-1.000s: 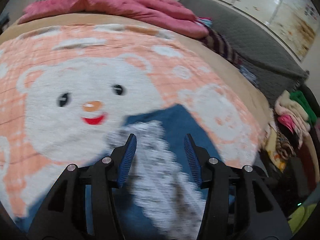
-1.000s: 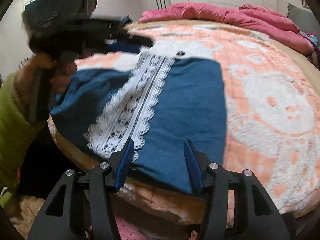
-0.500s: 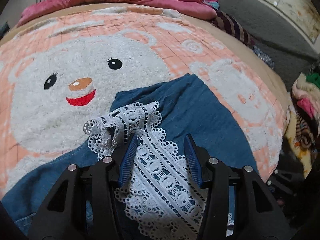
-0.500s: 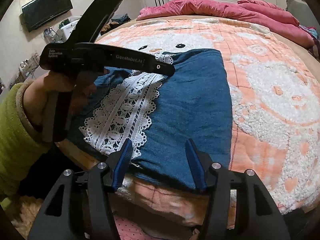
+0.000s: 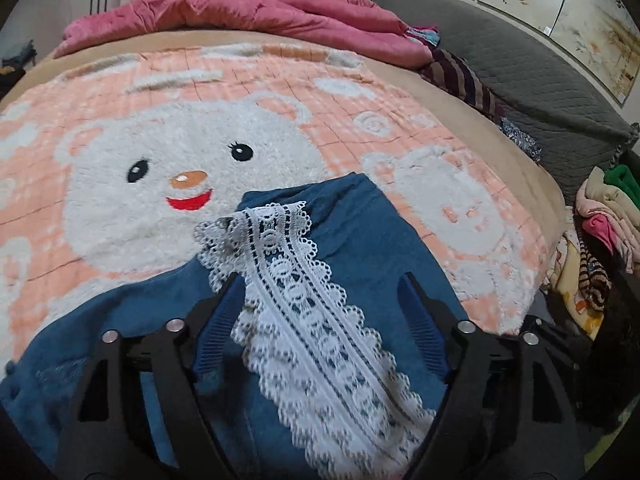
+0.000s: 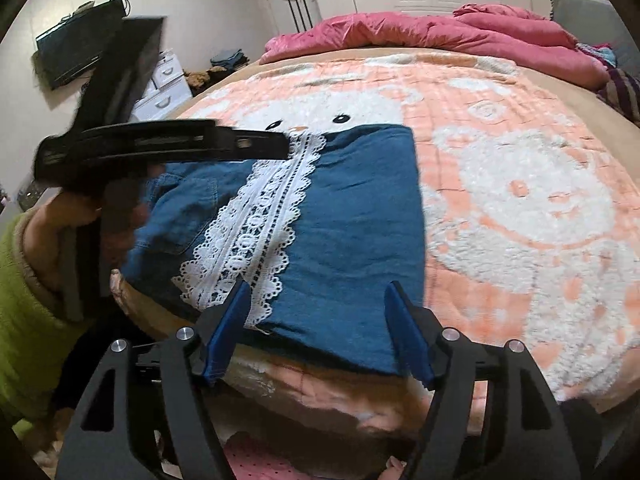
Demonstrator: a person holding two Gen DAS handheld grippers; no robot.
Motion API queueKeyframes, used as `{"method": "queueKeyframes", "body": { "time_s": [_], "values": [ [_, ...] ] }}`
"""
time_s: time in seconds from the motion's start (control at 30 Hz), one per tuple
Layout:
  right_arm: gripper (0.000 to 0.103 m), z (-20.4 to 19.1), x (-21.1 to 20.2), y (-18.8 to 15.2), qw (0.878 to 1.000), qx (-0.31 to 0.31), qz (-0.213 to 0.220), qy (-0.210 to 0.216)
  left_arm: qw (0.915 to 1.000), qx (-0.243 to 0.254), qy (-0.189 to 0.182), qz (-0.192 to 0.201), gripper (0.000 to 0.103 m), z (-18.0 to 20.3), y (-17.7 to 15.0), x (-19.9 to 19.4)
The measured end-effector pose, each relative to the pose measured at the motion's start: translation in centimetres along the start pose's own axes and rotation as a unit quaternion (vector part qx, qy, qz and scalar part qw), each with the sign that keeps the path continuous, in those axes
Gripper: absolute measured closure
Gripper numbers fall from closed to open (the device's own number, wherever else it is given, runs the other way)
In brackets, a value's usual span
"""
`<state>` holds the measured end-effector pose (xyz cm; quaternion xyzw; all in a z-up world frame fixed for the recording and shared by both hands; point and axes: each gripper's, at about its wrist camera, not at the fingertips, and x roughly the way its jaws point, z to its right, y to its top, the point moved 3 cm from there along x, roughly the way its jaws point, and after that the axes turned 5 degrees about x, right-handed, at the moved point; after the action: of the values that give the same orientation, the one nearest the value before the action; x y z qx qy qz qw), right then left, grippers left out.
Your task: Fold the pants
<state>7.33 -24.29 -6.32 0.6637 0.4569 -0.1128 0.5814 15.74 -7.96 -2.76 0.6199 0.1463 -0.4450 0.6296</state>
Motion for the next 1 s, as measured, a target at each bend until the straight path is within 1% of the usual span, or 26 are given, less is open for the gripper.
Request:
{"method": "queueKeyframes", "body": {
  "time_s": [0.03, 0.07, 0.1, 0.17, 0.23, 0.3, 0.57, 0.67, 0.77, 1.0],
  "values": [
    [0.032, 0.0, -0.3, -0.1, 1.0, 0.001, 0.003, -0.003, 1.0, 0.003, 0.003, 0.005, 0.028, 0.1, -0.1, -0.5],
    [0.027, 0.0, -0.5, -0.1, 1.0, 0.002, 0.006, -0.006, 0.9999, 0.006, 0.008, 0.009, 0.024, 0.2, -0.2, -1.2],
    [0.024, 0.0, -0.9, -0.2, 1.0, 0.002, 0.011, -0.012, 0.9998, 0.007, 0.013, 0.011, 0.023, 0.2, -0.3, -1.6],
    [0.023, 0.0, -1.3, -0.1, 1.0, 0.003, 0.015, -0.018, 0.9997, 0.004, 0.019, 0.016, 0.021, 0.2, -0.6, -2.6],
    [0.023, -0.1, -1.6, 0.0, 1.0, 0.004, 0.019, -0.024, 0.9995, 0.003, 0.024, 0.022, 0.017, 0.2, -0.9, -3.7],
    [0.023, -0.1, -2.0, 0.1, 0.999, 0.005, 0.024, -0.028, 0.9992, 0.004, 0.031, 0.026, 0.01, 0.2, -1.1, -4.5],
    [0.022, -1.7, -3.1, 0.7, 0.999, -0.009, 0.033, -0.036, 0.9975, -0.016, 0.057, 0.038, 0.01, -0.7, -2.7, -8.0],
    [0.005, -2.6, -3.3, 1.3, 0.998, -0.018, 0.04, -0.04, 0.9965, -0.027, 0.066, 0.045, 0.01, -1.4, -3.5, -9.3],
    [0.005, -3.5, -3.3, 2.1, 0.998, -0.024, 0.045, -0.037, 0.9949, -0.041, 0.079, 0.047, 0.01, -2.5, -4.6, -10.5],
    [0.005, -5.1, -2.8, 3.7, 0.997, -0.041, 0.045, -0.045, 0.9919, -0.066, 0.096, 0.049, 0.01, -4.8, -7.1, -12.8]
  ]
}}
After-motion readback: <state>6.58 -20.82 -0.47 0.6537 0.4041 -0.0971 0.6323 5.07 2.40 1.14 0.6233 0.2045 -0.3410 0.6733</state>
